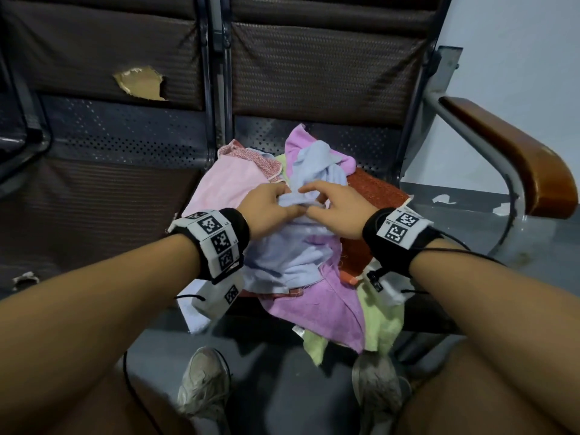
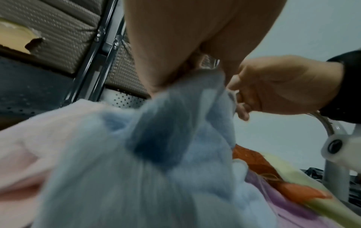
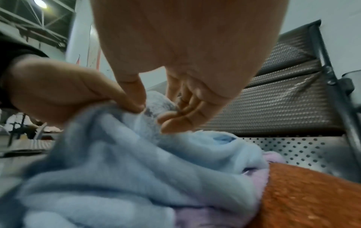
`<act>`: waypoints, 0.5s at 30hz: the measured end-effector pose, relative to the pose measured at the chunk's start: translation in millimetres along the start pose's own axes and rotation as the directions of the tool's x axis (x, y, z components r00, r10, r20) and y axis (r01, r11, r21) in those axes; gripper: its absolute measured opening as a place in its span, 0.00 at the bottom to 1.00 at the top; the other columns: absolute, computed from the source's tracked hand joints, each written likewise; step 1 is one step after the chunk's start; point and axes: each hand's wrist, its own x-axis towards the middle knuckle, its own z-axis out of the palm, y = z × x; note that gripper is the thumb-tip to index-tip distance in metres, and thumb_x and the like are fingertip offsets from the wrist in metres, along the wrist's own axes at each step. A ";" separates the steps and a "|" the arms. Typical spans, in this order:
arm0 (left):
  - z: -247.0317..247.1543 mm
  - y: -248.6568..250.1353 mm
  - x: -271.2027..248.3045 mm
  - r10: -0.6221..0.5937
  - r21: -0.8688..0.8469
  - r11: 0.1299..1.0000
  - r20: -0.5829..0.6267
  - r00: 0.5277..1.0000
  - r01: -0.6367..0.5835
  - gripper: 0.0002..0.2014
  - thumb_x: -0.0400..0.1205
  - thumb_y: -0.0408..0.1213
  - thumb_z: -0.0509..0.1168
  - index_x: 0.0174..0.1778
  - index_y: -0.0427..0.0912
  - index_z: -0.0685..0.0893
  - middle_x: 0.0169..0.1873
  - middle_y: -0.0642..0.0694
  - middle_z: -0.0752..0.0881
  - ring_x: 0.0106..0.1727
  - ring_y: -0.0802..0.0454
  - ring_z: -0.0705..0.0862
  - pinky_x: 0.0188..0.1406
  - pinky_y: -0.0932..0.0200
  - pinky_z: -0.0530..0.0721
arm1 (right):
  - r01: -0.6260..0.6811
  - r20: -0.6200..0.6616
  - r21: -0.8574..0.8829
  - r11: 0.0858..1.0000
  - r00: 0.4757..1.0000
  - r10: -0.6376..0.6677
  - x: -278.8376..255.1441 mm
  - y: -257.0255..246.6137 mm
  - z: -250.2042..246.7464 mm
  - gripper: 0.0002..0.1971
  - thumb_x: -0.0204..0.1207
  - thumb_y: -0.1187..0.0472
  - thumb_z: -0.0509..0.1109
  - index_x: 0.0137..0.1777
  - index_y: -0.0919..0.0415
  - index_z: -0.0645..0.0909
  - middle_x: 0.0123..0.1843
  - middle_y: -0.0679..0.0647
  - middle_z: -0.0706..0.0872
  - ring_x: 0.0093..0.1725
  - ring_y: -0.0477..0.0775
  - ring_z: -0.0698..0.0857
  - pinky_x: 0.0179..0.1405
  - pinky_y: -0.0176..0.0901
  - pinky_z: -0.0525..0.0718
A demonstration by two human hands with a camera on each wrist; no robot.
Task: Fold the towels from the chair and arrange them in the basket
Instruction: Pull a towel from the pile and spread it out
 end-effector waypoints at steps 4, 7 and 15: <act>-8.3 6.2 0.4 0.066 -0.144 0.987 -0.002 0.998 -0.065 0.13 0.69 0.34 0.82 0.37 0.47 0.82 0.27 0.58 0.83 0.28 0.66 0.78 0.30 0.70 0.75 | -0.097 0.203 -0.010 0.995 0.974 0.097 -2.3 8.5 -6.4 0.29 0.78 0.50 0.73 0.78 0.44 0.72 0.39 0.55 0.90 0.41 0.56 0.92 0.49 0.50 0.89; -14.0 7.5 -0.1 0.027 -0.230 0.973 0.044 0.999 -0.016 0.13 0.68 0.35 0.83 0.40 0.43 0.84 0.29 0.57 0.86 0.30 0.65 0.82 0.31 0.72 0.78 | -0.249 0.429 0.188 0.950 0.891 0.148 -5.3 1.9 -2.1 0.28 0.77 0.53 0.75 0.75 0.44 0.69 0.38 0.60 0.88 0.35 0.62 0.92 0.41 0.55 0.92; -20.0 7.4 0.3 0.062 -0.037 0.997 0.001 0.998 -0.062 0.08 0.75 0.41 0.78 0.36 0.47 0.86 0.32 0.50 0.86 0.34 0.57 0.80 0.38 0.59 0.79 | -0.031 0.175 -0.246 0.969 0.982 0.076 2.7 1.9 5.6 0.06 0.78 0.52 0.68 0.43 0.53 0.80 0.42 0.54 0.87 0.45 0.61 0.88 0.45 0.50 0.85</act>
